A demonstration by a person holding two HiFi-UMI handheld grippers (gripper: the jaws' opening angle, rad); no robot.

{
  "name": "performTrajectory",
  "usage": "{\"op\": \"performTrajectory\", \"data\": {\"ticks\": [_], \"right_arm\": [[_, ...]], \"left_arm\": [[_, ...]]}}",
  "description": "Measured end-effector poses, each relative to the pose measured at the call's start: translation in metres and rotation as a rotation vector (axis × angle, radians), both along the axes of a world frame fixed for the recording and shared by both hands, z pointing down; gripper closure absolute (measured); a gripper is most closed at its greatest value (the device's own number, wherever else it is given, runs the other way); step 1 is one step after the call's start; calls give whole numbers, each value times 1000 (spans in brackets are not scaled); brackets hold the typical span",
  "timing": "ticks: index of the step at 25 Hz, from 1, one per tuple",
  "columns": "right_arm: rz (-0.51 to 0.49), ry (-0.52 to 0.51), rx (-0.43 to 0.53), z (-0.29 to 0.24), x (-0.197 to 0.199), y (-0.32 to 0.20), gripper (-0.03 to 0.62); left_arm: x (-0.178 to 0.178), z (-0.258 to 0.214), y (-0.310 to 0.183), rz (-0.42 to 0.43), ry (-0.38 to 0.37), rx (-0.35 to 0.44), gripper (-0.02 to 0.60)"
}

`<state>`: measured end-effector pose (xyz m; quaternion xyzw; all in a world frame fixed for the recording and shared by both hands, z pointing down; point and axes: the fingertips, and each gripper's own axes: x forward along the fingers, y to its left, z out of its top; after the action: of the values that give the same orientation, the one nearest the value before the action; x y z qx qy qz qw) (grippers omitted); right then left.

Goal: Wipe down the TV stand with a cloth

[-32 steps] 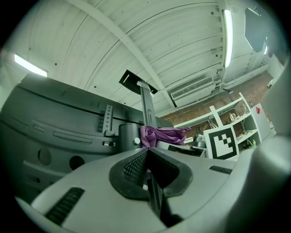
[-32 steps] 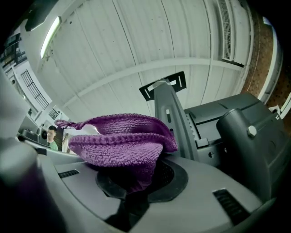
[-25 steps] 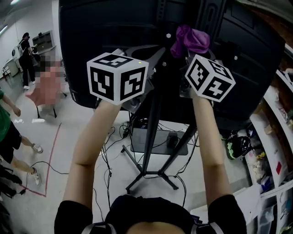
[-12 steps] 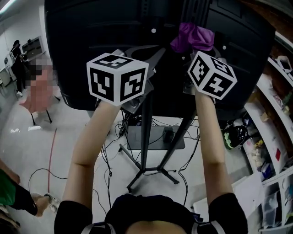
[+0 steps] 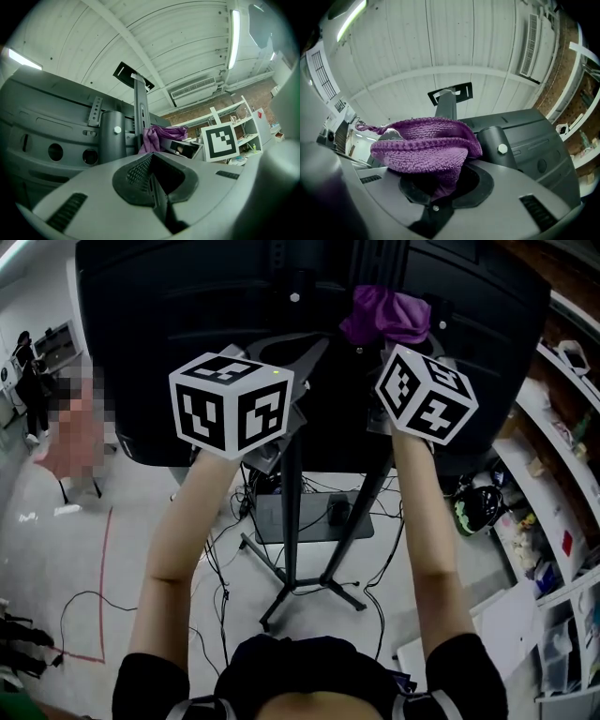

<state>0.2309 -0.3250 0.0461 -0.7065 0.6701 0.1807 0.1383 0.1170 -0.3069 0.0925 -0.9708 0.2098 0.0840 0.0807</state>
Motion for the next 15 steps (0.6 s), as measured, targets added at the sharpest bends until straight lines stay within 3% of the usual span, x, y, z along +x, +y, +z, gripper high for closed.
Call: {"op": "performTrajectory", "data": {"ticks": [8, 15], "right_arm": [[-170, 7, -69, 49, -57, -9, 530], [-147, -9, -125, 72, -62, -33, 530]], "left_arm": [[-17, 19, -3, -53, -9, -26, 575], [-24, 31, -5, -75, -19, -43, 575]]}}
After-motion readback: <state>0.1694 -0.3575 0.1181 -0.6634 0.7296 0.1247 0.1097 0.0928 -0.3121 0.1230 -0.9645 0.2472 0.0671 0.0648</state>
